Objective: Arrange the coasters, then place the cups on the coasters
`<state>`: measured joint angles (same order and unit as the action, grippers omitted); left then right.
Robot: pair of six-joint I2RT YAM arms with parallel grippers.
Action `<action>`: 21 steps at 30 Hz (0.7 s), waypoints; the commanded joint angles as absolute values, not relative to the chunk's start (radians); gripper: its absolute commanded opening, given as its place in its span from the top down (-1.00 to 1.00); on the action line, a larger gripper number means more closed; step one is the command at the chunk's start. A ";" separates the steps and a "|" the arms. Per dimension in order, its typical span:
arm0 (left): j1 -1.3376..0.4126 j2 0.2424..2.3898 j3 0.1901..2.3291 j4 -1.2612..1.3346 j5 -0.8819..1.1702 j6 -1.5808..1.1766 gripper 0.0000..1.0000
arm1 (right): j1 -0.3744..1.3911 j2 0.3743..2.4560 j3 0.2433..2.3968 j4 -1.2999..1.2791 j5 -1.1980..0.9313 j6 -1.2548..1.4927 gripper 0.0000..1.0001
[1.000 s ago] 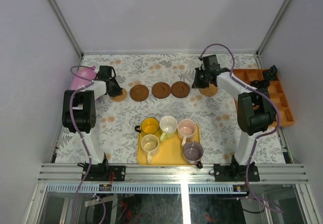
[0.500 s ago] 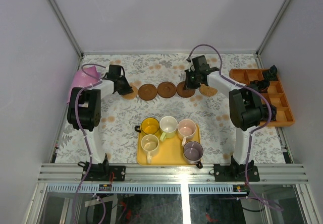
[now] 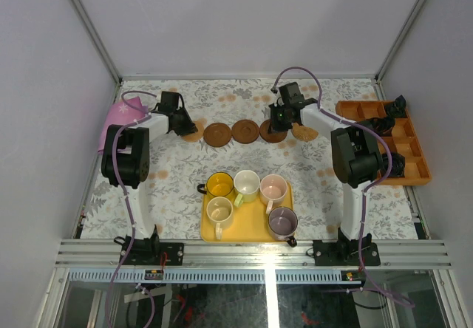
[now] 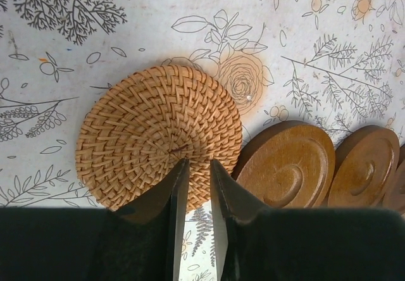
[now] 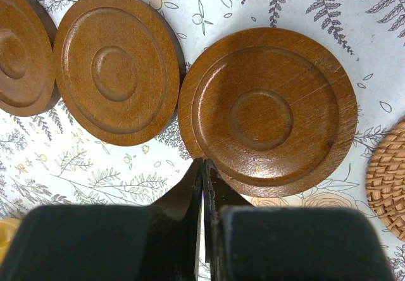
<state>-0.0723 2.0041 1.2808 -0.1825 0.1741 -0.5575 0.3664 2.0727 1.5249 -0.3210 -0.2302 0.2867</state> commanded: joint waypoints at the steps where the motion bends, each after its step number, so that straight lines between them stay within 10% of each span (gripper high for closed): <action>1: -0.079 1.971 1.281 -0.214 0.146 -0.548 0.58 | 0.372 1.997 1.540 -0.314 -0.245 0.264 0.99; 14: -0.099 1.807 1.202 -0.190 0.194 -0.508 0.38 | 0.375 1.803 1.454 -0.284 -0.164 0.267 0.91; 21: -0.227 1.859 1.214 -0.164 0.265 -0.436 0.69 | 0.374 1.713 1.404 -0.273 -0.080 0.292 0.99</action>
